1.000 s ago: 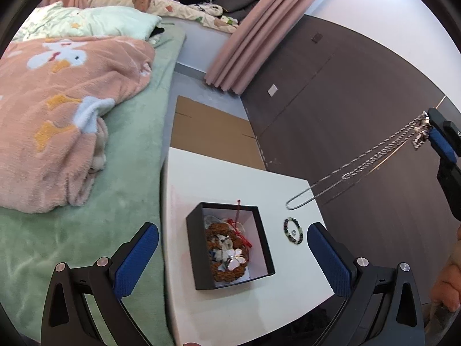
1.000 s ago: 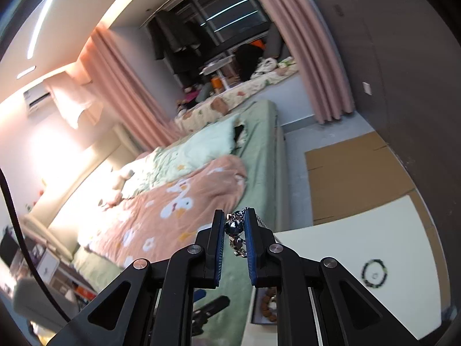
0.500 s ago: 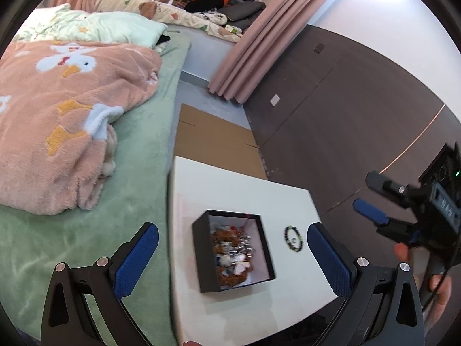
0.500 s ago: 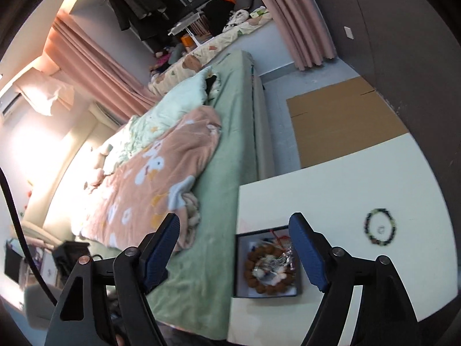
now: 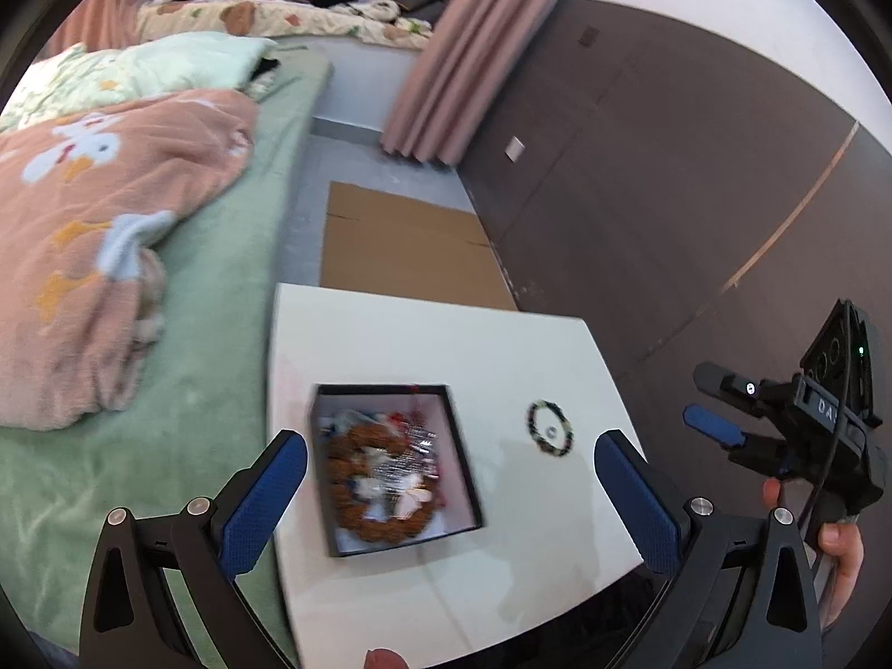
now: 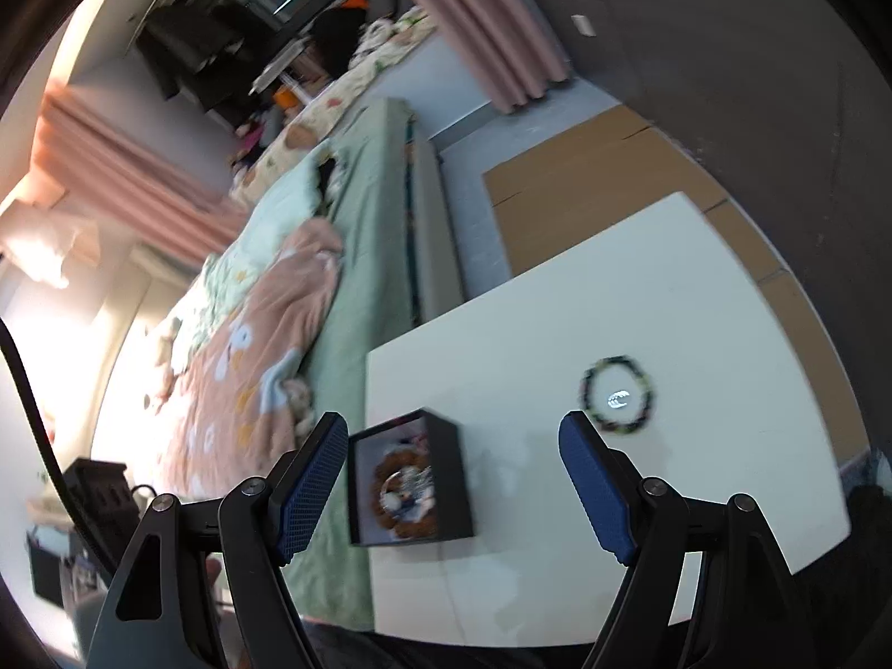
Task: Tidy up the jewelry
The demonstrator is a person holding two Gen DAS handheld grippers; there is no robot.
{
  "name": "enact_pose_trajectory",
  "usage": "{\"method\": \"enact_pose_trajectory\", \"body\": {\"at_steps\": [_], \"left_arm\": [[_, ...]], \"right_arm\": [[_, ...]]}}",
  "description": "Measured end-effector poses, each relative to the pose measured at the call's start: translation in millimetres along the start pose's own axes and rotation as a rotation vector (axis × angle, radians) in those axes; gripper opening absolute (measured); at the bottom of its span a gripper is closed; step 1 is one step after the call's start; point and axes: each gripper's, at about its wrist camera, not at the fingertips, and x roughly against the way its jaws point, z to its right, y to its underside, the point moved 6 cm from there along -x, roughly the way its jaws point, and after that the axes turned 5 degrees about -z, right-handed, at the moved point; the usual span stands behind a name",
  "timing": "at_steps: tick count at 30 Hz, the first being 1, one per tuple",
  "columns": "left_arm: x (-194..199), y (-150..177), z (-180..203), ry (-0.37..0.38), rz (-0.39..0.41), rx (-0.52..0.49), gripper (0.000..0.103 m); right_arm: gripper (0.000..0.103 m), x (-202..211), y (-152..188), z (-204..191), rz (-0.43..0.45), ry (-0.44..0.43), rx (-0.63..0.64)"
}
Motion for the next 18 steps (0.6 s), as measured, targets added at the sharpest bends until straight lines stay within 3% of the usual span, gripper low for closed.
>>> {"method": "enact_pose_trajectory", "body": {"at_steps": [10, 12, 18], "left_arm": [[-57, 3, 61, 0.025, -0.052, -0.083, 0.1], [-71, 4, 74, 0.021, -0.062, -0.107, 0.09], [-121, 11, 101, -0.003, -0.144, -0.142, 0.071]], "right_arm": [[0.079, 10, -7, 66, -0.012, 0.037, -0.056], [0.079, 10, -7, 76, -0.016, 0.039, -0.061], [0.079, 14, -6, 111, -0.031, 0.038, -0.094]]}}
